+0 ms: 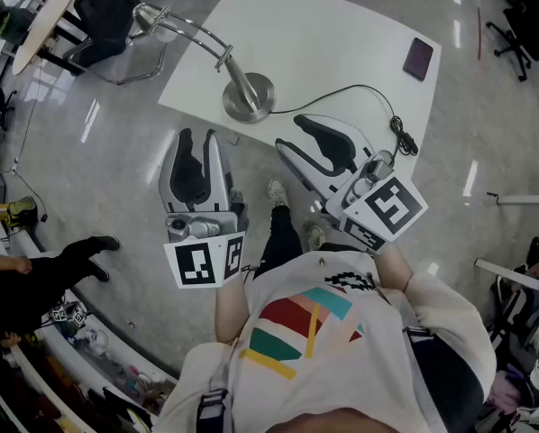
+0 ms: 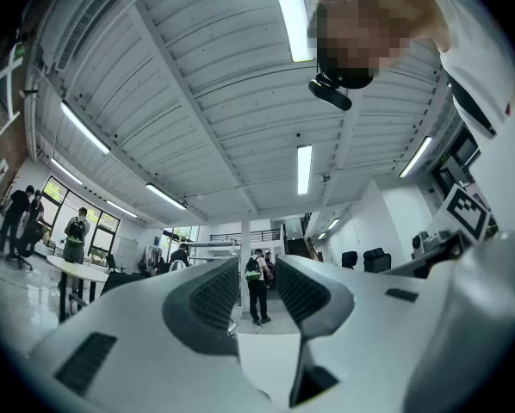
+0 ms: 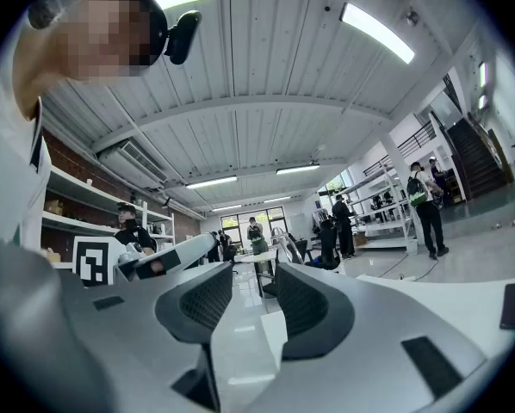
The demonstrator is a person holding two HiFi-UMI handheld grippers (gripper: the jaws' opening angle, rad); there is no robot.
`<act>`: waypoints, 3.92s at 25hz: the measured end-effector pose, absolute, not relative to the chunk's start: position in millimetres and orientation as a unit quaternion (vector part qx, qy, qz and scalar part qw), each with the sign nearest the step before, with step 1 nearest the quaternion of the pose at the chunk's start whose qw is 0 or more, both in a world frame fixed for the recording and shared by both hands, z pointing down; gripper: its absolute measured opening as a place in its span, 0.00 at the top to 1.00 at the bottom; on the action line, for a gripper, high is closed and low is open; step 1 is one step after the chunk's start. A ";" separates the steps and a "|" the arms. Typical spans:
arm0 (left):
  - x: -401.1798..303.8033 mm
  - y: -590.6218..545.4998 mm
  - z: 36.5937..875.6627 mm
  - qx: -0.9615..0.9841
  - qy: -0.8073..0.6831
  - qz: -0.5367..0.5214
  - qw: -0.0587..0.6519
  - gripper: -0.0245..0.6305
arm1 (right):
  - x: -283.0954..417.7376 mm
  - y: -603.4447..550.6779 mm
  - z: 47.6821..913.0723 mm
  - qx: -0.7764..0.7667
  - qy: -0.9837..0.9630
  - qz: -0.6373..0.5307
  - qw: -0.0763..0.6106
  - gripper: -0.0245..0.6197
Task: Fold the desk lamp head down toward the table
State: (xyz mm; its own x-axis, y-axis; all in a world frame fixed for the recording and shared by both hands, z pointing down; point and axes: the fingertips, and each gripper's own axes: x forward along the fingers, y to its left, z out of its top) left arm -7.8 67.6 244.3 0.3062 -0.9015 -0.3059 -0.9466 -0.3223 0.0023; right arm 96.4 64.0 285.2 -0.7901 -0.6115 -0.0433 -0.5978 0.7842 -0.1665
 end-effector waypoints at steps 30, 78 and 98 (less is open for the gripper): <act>-111.7 -168.5 241.9 -0.805 0.582 0.037 0.107 0.70 | -50.1 -158.6 296.9 -0.265 0.957 -0.060 -0.103 0.70; -117.6 -179.6 453.2 -0.842 0.501 -0.168 -0.106 0.82 | -93.4 -171.9 385.4 -0.181 0.894 -0.162 -0.376 0.72; -143.8 -198.4 362.5 -0.830 0.544 -0.036 -0.117 0.82 | -68.4 -203.4 307.2 -0.256 0.939 -0.117 -0.200 0.72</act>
